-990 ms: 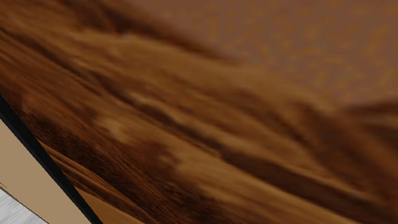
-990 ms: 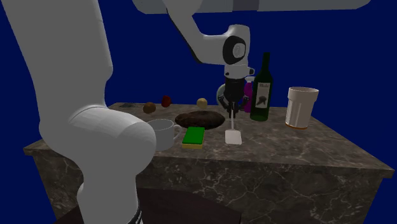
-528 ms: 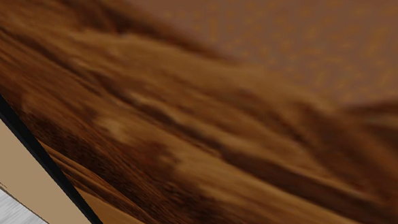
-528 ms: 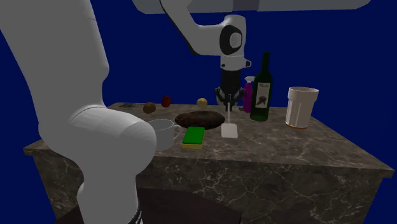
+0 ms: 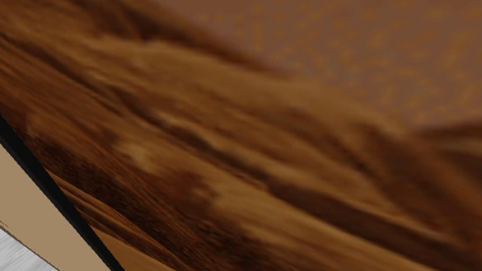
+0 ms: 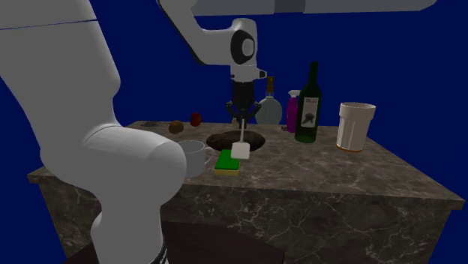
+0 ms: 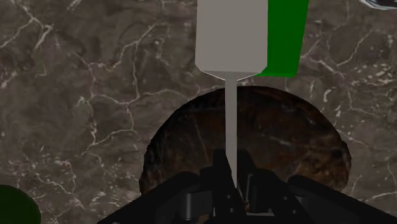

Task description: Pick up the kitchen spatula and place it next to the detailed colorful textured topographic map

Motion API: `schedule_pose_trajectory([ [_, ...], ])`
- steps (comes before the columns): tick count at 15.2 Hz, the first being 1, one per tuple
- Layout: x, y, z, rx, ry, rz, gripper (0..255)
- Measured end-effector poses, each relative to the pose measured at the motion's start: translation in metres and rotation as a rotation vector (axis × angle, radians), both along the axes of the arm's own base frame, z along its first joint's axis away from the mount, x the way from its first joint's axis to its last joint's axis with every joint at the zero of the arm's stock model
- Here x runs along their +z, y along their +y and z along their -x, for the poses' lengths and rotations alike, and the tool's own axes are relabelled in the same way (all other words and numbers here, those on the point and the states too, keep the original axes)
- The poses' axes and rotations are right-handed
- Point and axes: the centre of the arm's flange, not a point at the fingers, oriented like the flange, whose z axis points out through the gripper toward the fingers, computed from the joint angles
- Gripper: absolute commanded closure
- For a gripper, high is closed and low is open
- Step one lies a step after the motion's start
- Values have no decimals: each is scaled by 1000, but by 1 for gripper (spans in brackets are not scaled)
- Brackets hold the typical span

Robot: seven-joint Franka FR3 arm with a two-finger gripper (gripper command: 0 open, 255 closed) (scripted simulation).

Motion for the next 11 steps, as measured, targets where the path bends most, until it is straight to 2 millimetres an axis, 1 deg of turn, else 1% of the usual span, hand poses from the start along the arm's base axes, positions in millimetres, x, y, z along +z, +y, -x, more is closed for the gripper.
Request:
schedule_pose_trajectory([
  [1, 1, 10, 4, 0, 0, 0, 255],
  [2, -2, 27, 8, 1, 1, 0, 255],
  [3, -3, 38, 14, 1, 1, 0, 255],
  [4, 0, 52, 15, 1, 1, 0, 255],
  [7, -1, 92, 25, 0, 0, 0, 255],
  [9, 0, 113, 35, 0, 0, 0, 255],
  [11, -2, 140, 39, 0, 0, 1, 255],
])
